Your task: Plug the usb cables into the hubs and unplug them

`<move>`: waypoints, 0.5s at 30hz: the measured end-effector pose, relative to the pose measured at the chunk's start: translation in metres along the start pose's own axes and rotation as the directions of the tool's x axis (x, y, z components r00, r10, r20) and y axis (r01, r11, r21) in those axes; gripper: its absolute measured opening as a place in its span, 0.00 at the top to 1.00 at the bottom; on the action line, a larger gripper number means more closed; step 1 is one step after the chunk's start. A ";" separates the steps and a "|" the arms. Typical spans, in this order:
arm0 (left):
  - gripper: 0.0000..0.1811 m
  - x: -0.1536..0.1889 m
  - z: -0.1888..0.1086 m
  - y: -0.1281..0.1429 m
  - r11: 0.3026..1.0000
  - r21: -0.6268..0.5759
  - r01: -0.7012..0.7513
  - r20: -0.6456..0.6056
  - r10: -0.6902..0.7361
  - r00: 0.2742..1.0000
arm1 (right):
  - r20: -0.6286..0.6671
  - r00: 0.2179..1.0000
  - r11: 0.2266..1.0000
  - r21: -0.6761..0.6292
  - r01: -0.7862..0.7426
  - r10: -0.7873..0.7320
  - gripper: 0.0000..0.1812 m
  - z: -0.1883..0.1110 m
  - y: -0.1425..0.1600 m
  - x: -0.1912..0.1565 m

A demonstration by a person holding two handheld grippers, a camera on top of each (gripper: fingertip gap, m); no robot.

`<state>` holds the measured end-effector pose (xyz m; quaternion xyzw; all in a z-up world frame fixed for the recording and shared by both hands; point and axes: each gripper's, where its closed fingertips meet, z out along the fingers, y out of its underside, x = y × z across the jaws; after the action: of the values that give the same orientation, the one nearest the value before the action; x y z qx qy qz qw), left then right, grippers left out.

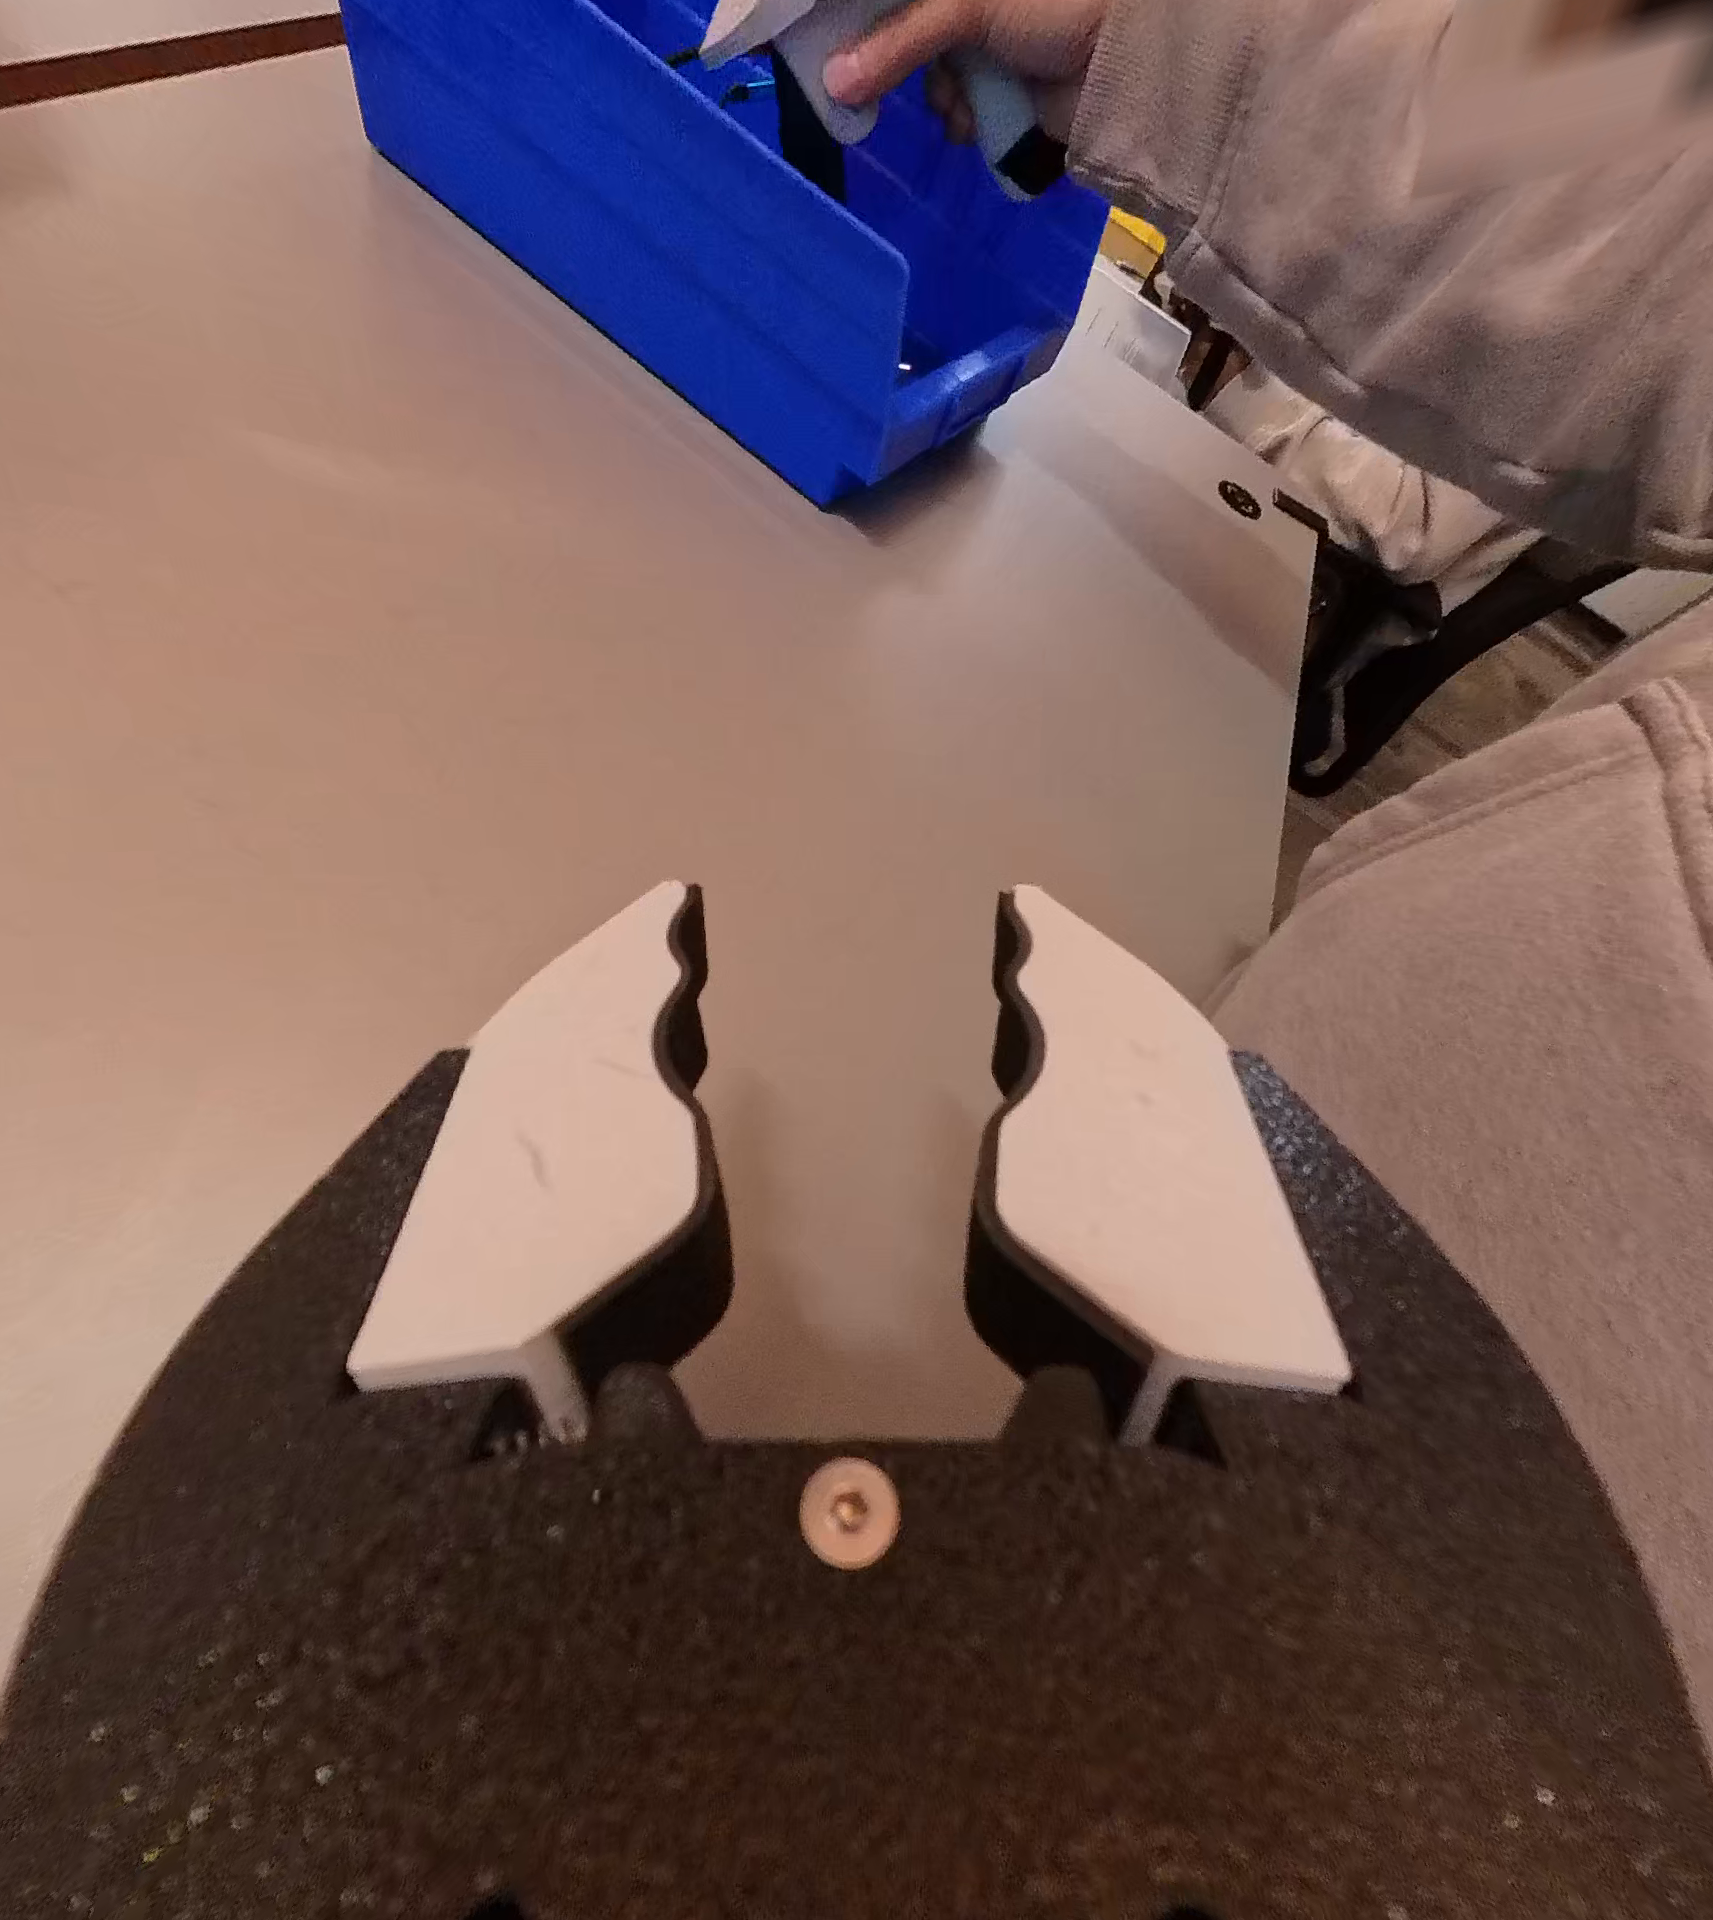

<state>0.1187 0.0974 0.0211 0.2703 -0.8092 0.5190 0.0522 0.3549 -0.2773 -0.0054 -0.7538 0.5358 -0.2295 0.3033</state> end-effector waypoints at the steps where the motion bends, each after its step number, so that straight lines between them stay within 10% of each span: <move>1: 0.71 0.000 0.001 0.000 1.000 0.000 0.004 0.000 -0.004 1.000 | -0.021 1.000 1.000 -0.002 0.020 -0.020 0.58 0.002 -0.001 0.002; 15: 0.71 -0.006 -0.006 0.002 0.999 0.019 0.030 0.015 -0.031 0.999 | -0.075 0.995 0.998 -0.025 0.066 -0.068 0.53 0.007 -0.008 0.000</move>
<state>0.1215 0.1052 0.0197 0.2870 -0.8005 0.5236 0.0516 0.3648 -0.2738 -0.0053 -0.7654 0.5240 -0.2618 0.2665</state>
